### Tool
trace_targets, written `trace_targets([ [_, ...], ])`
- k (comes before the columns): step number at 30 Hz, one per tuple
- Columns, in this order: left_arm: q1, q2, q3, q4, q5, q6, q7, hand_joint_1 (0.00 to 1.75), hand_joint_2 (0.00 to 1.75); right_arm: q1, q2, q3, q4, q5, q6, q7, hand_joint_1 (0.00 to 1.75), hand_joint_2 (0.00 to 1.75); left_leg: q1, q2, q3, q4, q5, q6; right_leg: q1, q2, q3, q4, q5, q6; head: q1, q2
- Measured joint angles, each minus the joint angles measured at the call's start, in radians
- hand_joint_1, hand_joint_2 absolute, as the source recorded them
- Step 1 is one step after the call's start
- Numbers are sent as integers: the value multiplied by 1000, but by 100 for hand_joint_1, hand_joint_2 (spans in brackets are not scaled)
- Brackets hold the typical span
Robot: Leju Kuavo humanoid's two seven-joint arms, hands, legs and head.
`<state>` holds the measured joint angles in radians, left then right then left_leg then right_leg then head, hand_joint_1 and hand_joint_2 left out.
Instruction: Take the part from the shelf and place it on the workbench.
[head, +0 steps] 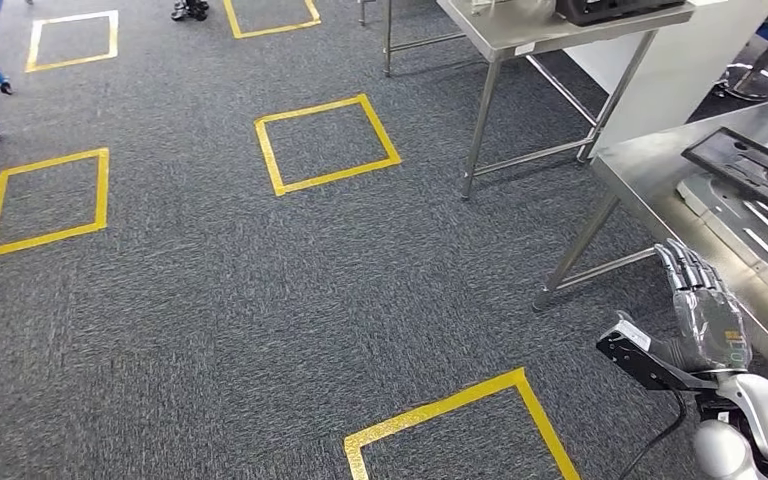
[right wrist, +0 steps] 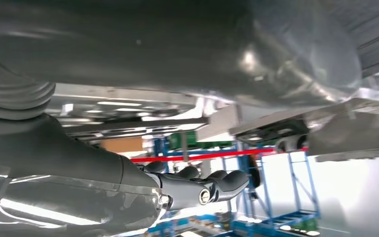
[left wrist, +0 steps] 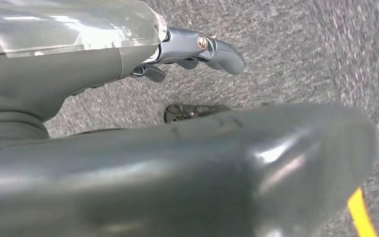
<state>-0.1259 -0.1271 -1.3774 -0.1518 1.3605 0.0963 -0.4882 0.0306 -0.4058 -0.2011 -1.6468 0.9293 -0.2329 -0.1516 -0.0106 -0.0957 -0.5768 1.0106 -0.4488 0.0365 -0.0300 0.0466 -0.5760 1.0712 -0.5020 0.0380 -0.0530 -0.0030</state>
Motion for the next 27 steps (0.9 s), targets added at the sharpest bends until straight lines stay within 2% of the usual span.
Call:
trace_targets([
  [1, 1, 0, 0, 0, 2, 1, 0, 0, 0, 1, 2, 2, -1, 0, 1, -2, 0, 0, 1, -11, -5, 5, 0, -5, 0, 15, 13, -32, 7, -3, 0, 0],
  [2, 3, 0, 0, 0, 4, 2, 1, 0, 0, 3, 5, 5, -1, 0, 3, -4, 0, 0, 2, -21, -11, 7, 1, -11, 2, 23, 16, -41, 3, -7, 0, 0],
  [4, 10, 1, 0, 0, 8, 5, 6, 0, 0, 11, 11, 11, -5, -8, 11, -10, 0, 0, 5, -34, -18, 7, 3, -23, 3, 2, 17, -46, 7, -18, 0, 0],
  [5, 13, 1, 0, 0, 10, 7, 8, 0, 0, 17, 14, 14, -9, -16, 18, -17, 0, 0, 3, -20, -23, 15, -3, -28, 2, -9, 19, -49, 8, -25, 0, 0],
  [6, 14, 2, 0, 0, 13, 9, 12, 0, 0, 28, 18, 16, -13, -27, 26, -25, 0, 0, 1, 6, -35, 40, -19, -32, 2, -23, 21, -53, 9, -33, -1, 0],
  [8, 15, 3, 0, 0, 19, 15, 21, 0, 0, 58, 28, 24, -19, -56, 46, -51, 0, 0, 2, 65, -88, 153, -82, -39, 5, -53, 24, -56, 8, -44, -1, 0],
  [9, 16, 3, 0, 0, 24, 18, 26, 0, 0, 76, 35, 30, -20, -73, 55, -65, 0, 0, 5, 79, -121, 224, -113, -42, 8, -68, 24, -56, 7, -46, -1, 0],
  [10, 18, 4, 0, 0, 27, 20, 31, 0, 0, 92, 44, 39, -20, -94, 68, -80, 0, 0, 7, 84, -146, 278, -132, -45, 10, -82, 25, -56, 6, -48, -1, 0],
  [11, 20, 4, 0, 0, 30, 23, 37, 0, 0, 107, 55, 51, -20, -122, 85, -96, 0, 0, 9, 87, -154, 297, -132, -47, 11, -95, 25, -56, 5, -48, -1, 0],
  [12, 23, 5, 1, 0, 33, 27, 43, 0, 0, 121, 68, 66, -18, -158, 105, -113, 0, 0, 11, 90, -141, 275, -113, -48, 11, -107, 27, -56, 3, -48, -1, 0],
  [13, 25, 7, 1, 0, 35, 31, 48, 0, 0, 134, 83, 83, -14, -202, 127, -130, 0, 0, 11, 98, -108, 215, -81, -47, 11, -119, 30, -56, 1, -46, -1, 0],
  [15, 27, 9, 2, 0, 42, 40, 55, 0, 0, 154, 115, 134, 10, -303, 165, -162, 0, 0, 7, 139, -31, 69, -29, -42, 14, -137, 36, -55, -4, -41, -1, 0],
  [16, 27, 11, 2, 0, 46, 43, 57, 0, 0, 159, 131, 166, 32, -351, 177, -178, 0, 0, 4, 154, -7, 24, -18, -38, 16, -144, 38, -55, -6, -38, -1, 0],
  [17, 27, 12, 3, 0, 49, 46, 59, 0, 0, 161, 148, 202, 62, -400, 186, -195, 0, 0, 1, 162, 1, 4, -17, -35, 20, -151, 40, -56, -7, -34, -1, 0],
  [19, 30, 14, 4, 0, 56, 51, 59, 0, 0, 157, 187, 280, 141, -494, 188, -236, 0, 0, 1, 142, 2, -3, -13, -26, 22, -166, 46, -60, -9, -25, -1, 0],
  [20, 32, 15, 4, 0, 60, 52, 58, 0, 0, 152, 207, 318, 185, -540, 188, -256, 0, 0, 3, 132, 6, -10, -9, -20, 21, -160, 48, -57, -14, -20, -1, 0],
  [21, 32, 16, 5, 0, 62, 53, 58, 0, 0, 144, 229, 357, 233, -585, 189, -274, 0, 0, 6, 122, 11, -18, -4, -15, 19, -142, 44, -41, -28, -16, -1, 0],
  [23, 31, 17, 6, 0, 65, 54, 58, 0, 0, 129, 266, 420, 327, -664, 199, -298, 0, 0, 9, 103, 16, -26, 2, -7, 15, -85, 4, 52, -84, -12, 0, 0],
  [24, 31, 18, 7, 0, 64, 55, 60, 0, 0, 125, 283, 446, 370, -696, 203, -305, 0, 0, 9, 91, 16, -26, 3, -5, 14, -66, -30, 122, -115, -11, 0, 0],
  [25, 32, 20, 8, 0, 64, 56, 64, 0, 0, 123, 299, 469, 405, -719, 205, -308, 0, 0, 7, 78, 14, -24, 3, -4, 14, -56, -61, 181, -136, -11, 0, 0],
  [26, 34, 21, 8, 1, 64, 58, 69, 0, 0, 122, 312, 490, 434, -737, 207, -309, 0, 0, 6, 64, 14, -22, 3, -4, 14, -52, -80, 214, -138, -11, 0, 0],
  [27, 36, 23, 8, 1, 64, 59, 74, 0, 0, 120, 323, 508, 456, -751, 211, -308, 0, 0, 5, 50, 13, -20, 3, -4, 14, -50, -82, 208, -120, -12, 0, 0],
])
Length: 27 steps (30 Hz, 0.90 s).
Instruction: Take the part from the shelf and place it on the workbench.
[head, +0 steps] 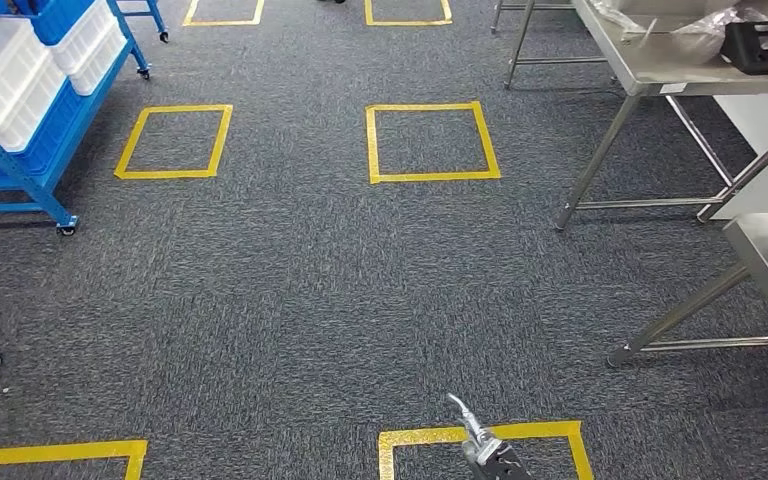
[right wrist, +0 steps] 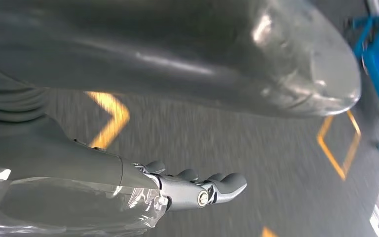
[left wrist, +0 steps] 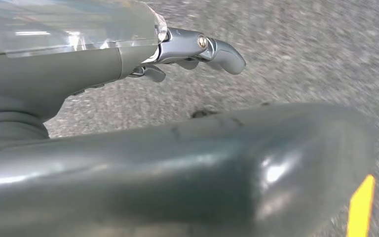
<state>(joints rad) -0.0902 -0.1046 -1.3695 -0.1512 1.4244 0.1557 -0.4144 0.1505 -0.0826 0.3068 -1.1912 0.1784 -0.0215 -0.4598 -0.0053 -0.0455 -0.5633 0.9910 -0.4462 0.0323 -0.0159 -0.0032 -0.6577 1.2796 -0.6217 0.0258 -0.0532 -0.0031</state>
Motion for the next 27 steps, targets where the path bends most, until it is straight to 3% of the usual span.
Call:
trace_targets([
  [1, 1, 1, 0, 0, 0, 3, 4, 0, 0, -4, 9, 17, 18, -13, 8, 3, 0, 0, 0, -13, 0, 3, -1, -1, 0, 4, 19, -46, 35, -2, 0, 0],
  [3, 2, 4, 2, 0, 2, 13, 3, 0, 0, -17, 22, 41, 48, -43, 36, 13, 0, 0, -1, -37, -2, 12, -4, -8, -2, 35, 76, -179, 101, -7, 0, 0],
  [5, 2, 6, 8, 0, 9, 31, -8, 0, 0, -39, 34, 59, 90, -73, 70, 15, 0, 0, -1, -54, -9, 19, -6, -18, -1, 59, 104, -246, 121, -14, 0, 0],
  [7, 3, 7, 16, 0, 17, 50, -24, 0, 0, -67, 47, 73, 146, -96, 94, 6, 0, 0, 2, -68, -15, 17, -3, -31, 2, 50, 104, -251, 122, -24, 0, 0],
  [8, 4, 8, 18, 0, 18, 60, -31, 0, 0, -81, 54, 78, 178, -106, 101, -3, 0, 0, 3, -65, -18, 21, -5, -37, 2, 42, 105, -256, 126, -31, 0, 0],
  [10, 1, 10, 21, 0, 18, 75, -40, 0, 0, -115, 70, 85, 252, -128, 116, -26, 0, 0, 3, -29, -42, 71, -37, -45, 1, 20, 109, -266, 132, -46, -1, 0],
  [12, -5, 13, 21, 0, 17, 84, -45, 0, 0, -148, 89, 87, 341, -151, 129, -49, 0, 0, 5, 16, -99, 193, -101, -52, 3, -4, 109, -268, 133, -54, -1, 0],
  [14, -7, 14, 23, 0, 17, 86, -47, 0, 0, -176, 107, 87, 433, -164, 132, -66, 0, 0, 10, 31, -146, 294, -136, -59, 6, -32, 109, -268, 131, -56, -1, 0],
  [15, -6, 15, 25, 0, 17, 86, -48, 0, 0, -190, 118, 87, 478, -169, 131, -74, 0, 0, 13, 36, -144, 293, -126, -62, 6, -44, 109, -268, 130, -55, -1, 0],
  [16, -5, 17, 28, 0, 18, 86, -50, 0, 0, -204, 129, 87, 520, -173, 129, -81, 0, 0, 15, 42, -122, 253, -100, -63, 6, -56, 110, -267, 129, -54, -1, 0],
  [18, -6, 19, 34, 0, 18, 87, -52, 0, 0, -226, 152, 87, 593, -181, 127, -93, 0, 0, 14, 79, -46, 111, -41, -61, 8, -75, 114, -266, 125, -48, -1, 0],
  [20, -9, 21, 37, 0, 18, 87, -54, 0, 0, -241, 167, 87, 645, -185, 125, -99, 0, 0, 7, 106, 0, 23, -16, -52, 12, -93, 118, -265, 121, -38, -1, 0],
  [23, -6, 24, 39, 0, 18, 88, -56, 0, 0, -259, 183, 87, 695, -188, 120, -102, 0, 0, 5, 84, 0, 8, -11, -35, 10, -110, 124, -265, 116, -22, -1, 0],
  [25, -5, 25, 40, 1, 19, 92, -61, 0, 0, -269, 191, 87, 720, -202, 120, -103, 0, 0, 9, 65, 7, -3, -4, -22, 6, -73, 112, -228, 86, -13, -1, 0],
  [27, -7, 27, 42, 1, 24, 97, -75, 0, 0, -272, 196, 84, 752, -220, 122, -106, 0, 0, 10, 44, 9, -6, 0, -13, 3, -20, 57, -111, 24, -11, 0, 0],
])
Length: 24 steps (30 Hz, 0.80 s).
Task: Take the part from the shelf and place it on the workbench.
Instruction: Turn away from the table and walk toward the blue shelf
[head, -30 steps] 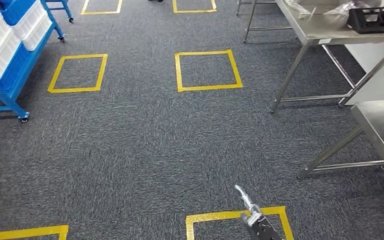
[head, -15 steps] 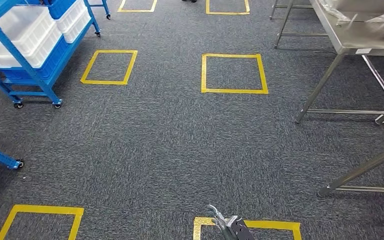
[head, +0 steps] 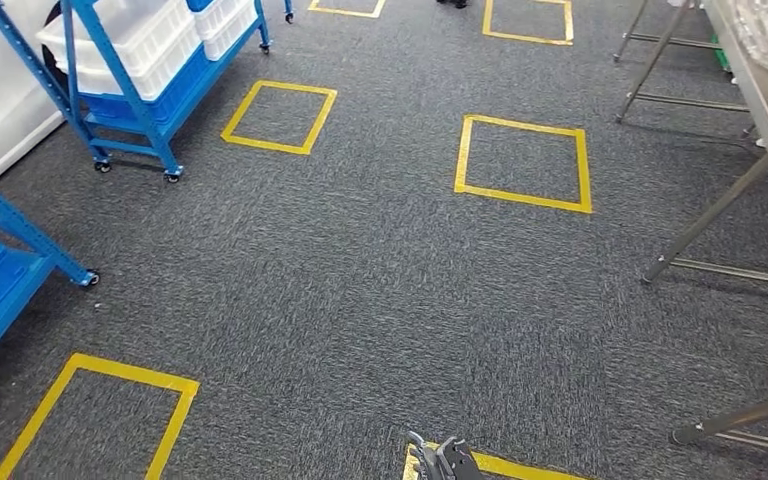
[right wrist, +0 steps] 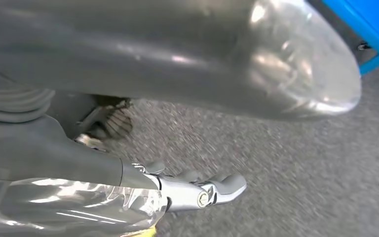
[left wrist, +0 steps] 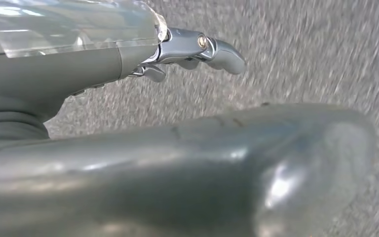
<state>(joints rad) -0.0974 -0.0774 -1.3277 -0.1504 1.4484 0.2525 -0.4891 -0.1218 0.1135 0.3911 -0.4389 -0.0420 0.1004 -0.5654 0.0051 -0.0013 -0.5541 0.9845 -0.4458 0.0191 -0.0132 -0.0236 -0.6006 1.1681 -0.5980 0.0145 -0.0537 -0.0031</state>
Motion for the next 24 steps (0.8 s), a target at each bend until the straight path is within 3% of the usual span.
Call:
trace_targets([
  [2, 2, 2, 5, 0, 6, 1, -21, 0, 0, 4, 4, -3, 33, -9, 3, -6, 0, 0, -2, -26, -1, 2, 0, 3, 0, 18, -62, 118, -38, 0, 0, 0],
  [3, 5, 4, 9, 0, 8, -3, -35, 0, 0, 6, 6, -3, 46, -9, 5, -9, 0, 0, -3, -40, -1, 4, -1, 2, 0, 20, -74, 132, -29, -1, 0, 0],
  [5, 10, 7, 18, 0, 9, -15, -64, 0, 0, 9, 9, -4, 65, -9, 7, -15, 0, 0, -3, -67, 0, 9, -3, -1, 0, 27, -47, 51, 38, -4, 0, 0],
  [7, 11, 10, 25, 0, 9, -28, -92, 0, 0, 10, 16, -4, 79, -9, 6, -20, 0, 0, -3, -89, -2, 16, -8, -8, -2, 59, 6, -76, 97, -10, 0, 0],
  [9, 14, 14, 29, 1, 9, -46, -122, 0, 0, 11, 28, -4, 95, -7, -2, -27, 0, 0, -3, -104, -9, 22, -12, -19, -1, 83, 28, -131, 110, -16, 0, 0],
  [11, 20, 18, 32, 2, 10, -65, -150, 0, 0, 13, 40, -4, 110, -3, -11, -36, 0, 0, 1, -117, -14, 21, -13, -32, 3, 73, 29, -135, 111, -25, 0, 0],
  [12, 24, 20, 34, 2, 10, -70, -159, 0, 0, 14, 46, -4, 114, 1, -13, -39, 0, 0, 2, -113, -15, 24, -15, -37, 4, 64, 30, -137, 112, -31, 0, 0],
  [14, 27, 23, 40, 3, 10, -73, -168, 0, 0, 14, 59, -4, 120, 10, -19, -42, 0, 0, 2, -74, -34, 67, -45, -46, 2, 45, 33, -143, 115, -46, 0, 0],
  [16, 24, 24, 45, 3, 10, -71, -166, 0, 0, 13, 67, -4, 125, 15, -24, -41, 0, 0, 2, -25, -90, 186, -111, -54, 4, 22, 35, -145, 113, -54, -1, 0],
  [17, 23, 24, 46, 3, 10, -70, -163, 0, 0, 14, 68, -4, 129, 16, -24, -40, 0, 0, 3, -15, -124, 256, -141, -57, 6, 8, 35, -145, 112, -55, -1, 0],
  [18, 22, 24, 46, 3, 10, -70, -161, 0, 0, 14, 69, -4, 133, 14, -23, -39, 0, 0, 4, -10, -148, 305, -156, -59, 7, -6, 36, -145, 110, -56, -1, 0],
  [19, 22, 24, 46, 3, 9, -72, -159, 0, 0, 14, 69, -4, 137, 12, -20, -39, 0, 0, 5, -7, -154, 317, -150, -59, 9, -19, 37, -145, 108, -56, -1, 0],
  [20, 22, 25, 46, 3, 9, -75, -158, 0, 0, 14, 70, -4, 139, 8, -16, -38, 0, 0, 6, -3, -138, 287, -125, -58, 9, -30, 39, -144, 106, -55, -1, 0],
  [22, 20, 27, 46, 3, 7, -84, -158, 0, 0, 10, 72, -4, 142, 0, -8, -38, 0, 0, 2, 25, -63, 141, -57, -50, 11, -50, 46, -144, 101, -51, -1, 0],
  [24, 12, 29, 45, 3, 4, -95, -156, 0, 0, 7, 73, -4, 145, -9, -3, -38, 0, 0, -6, 52, -10, 37, -21, -37, 15, -66, 52, -144, 96, -43, -1, 0],
])
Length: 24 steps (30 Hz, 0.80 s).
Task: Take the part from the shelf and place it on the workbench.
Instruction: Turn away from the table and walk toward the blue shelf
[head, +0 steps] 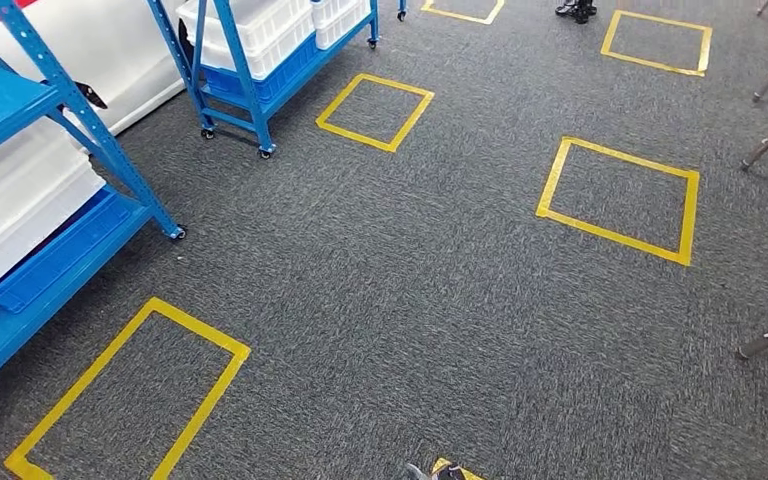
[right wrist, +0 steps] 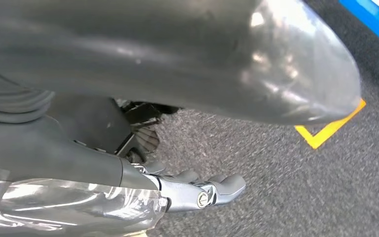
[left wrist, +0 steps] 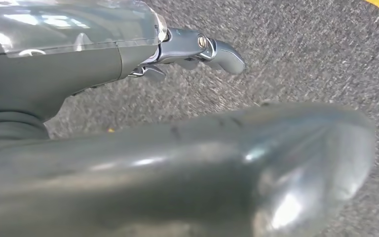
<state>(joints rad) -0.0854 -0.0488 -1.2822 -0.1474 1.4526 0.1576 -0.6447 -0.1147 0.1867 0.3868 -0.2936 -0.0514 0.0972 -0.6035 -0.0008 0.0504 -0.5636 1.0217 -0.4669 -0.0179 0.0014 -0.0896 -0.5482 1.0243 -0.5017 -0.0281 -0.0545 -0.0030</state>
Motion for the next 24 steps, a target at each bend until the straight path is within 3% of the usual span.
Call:
trace_targets([
  [1, -4, 0, -1, 0, -3, -3, 3, 0, 0, -1, 1, 0, 1, -4, 1, 0, 0, 0, -4, 4, 5, -14, 2, 6, 1, -7, 2, 0, -1, 5, 0, 0],
  [3, -7, 0, -2, 0, -8, -4, 17, 0, 0, -3, 2, 0, 2, -12, 1, 0, 0, 0, -3, -16, 5, -20, 8, 17, 0, -15, 6, -1, -3, 16, 0, 0],
  [5, -11, 0, -3, 0, -14, -1, 34, 0, 0, -5, 4, -1, 3, -20, 1, 1, 0, 0, 3, -33, 11, -31, 16, 29, -3, 21, -3, 28, -27, 25, 0, 0],
  [7, -19, -1, -5, 0, -20, 0, 46, 0, 0, -5, 3, -3, 6, -27, 1, 2, 0, 0, 6, -51, 12, -36, 20, 36, -7, 70, -53, 135, -87, 30, 0, 0],
  [8, -22, -2, -7, 0, -23, 0, 50, 0, 0, -3, 3, -3, 8, -29, 1, 4, 0, 0, 6, -62, 10, -35, 21, 37, -8, 80, -89, 204, -116, 31, 0, 0],
  [9, -24, -2, -11, 0, -27, 0, 53, 0, 0, -2, 3, -4, 10, -30, 1, 6, 0, 0, 5, -74, 9, -34, 21, 38, -8, 84, -118, 258, -130, 32, 0, 0],
  [10, -25, -2, -15, 0, -30, 0, 55, 0, 0, -1, 3, -4, 11, -31, 1, 7, 0, 0, 5, -87, 9, -32, 21, 38, -8, 85, -133, 280, -125, 32, 0, 0],
  [11, -25, -2, -19, 0, -33, 1, 57, 0, 0, -1, 2, -4, 12, -31, 1, 7, 0, 0, 5, -100, 9, -30, 21, 37, -8, 87, -128, 261, -100, 32, 0, 0],
  [12, -25, -3, -22, 0, -34, 2, 58, 0, 0, -2, 2, -5, 12, -32, 1, 8, 0, 0, 5, -113, 10, -28, 20, 36, -9, 94, -104, 204, -61, 31, 0, 0],
  [14, -27, -5, -25, 0, -37, 2, 58, 0, 0, -3, 2, -5, 14, -32, 1, 8, 0, 0, 6, -136, 8, -20, 16, 29, -12, 130, -45, 69, 0, 27, 0, 0],
  [16, -27, -7, -27, 0, -38, 4, 59, 0, 0, -4, 3, -5, 16, -33, 1, 8, 0, 0, 5, -153, 2, -16, 14, 18, -11, 152, -20, 11, 17, 22, 0, 0],
  [18, -26, -6, -27, 0, -38, 6, 60, 0, 0, -5, 4, -6, 16, -34, 1, 8, 0, 0, 6, -168, -3, -18, 15, 6, -9, 135, -20, 9, 19, 12, 0, 0],
  [19, -25, -5, -28, 0, -38, 6, 62, 0, 0, -6, 6, -6, 17, -35, 1, 8, 0, 0, 6, -163, -6, -13, 11, 1, -9, 125, -19, 6, 21, 6, 0, 0],
  [21, -27, -4, -28, 0, -37, 6, 70, 0, 0, -7, 9, -8, 17, -38, 1, 9, 0, 0, 4, -121, -32, 48, -29, -8, -12, 102, -16, 0, 22, -6, 0, 0],
  [23, -29, -5, -29, 0, -32, 0, 76, 0, 0, -3, 10, -10, 18, -39, 1, 10, 0, 0, 5, -71, -96, 185, -100, -15, -10, 76, -15, -1, 20, -13, 0, 0],
  [24, -29, -5, -28, 0, -27, -5, 77, 0, 0, -1, 10, -10, 20, -38, 2, 12, 0, 0, 8, -62, -126, 248, -123, -18, -8, 62, -15, -1, 18, -14, 0, 0],
])
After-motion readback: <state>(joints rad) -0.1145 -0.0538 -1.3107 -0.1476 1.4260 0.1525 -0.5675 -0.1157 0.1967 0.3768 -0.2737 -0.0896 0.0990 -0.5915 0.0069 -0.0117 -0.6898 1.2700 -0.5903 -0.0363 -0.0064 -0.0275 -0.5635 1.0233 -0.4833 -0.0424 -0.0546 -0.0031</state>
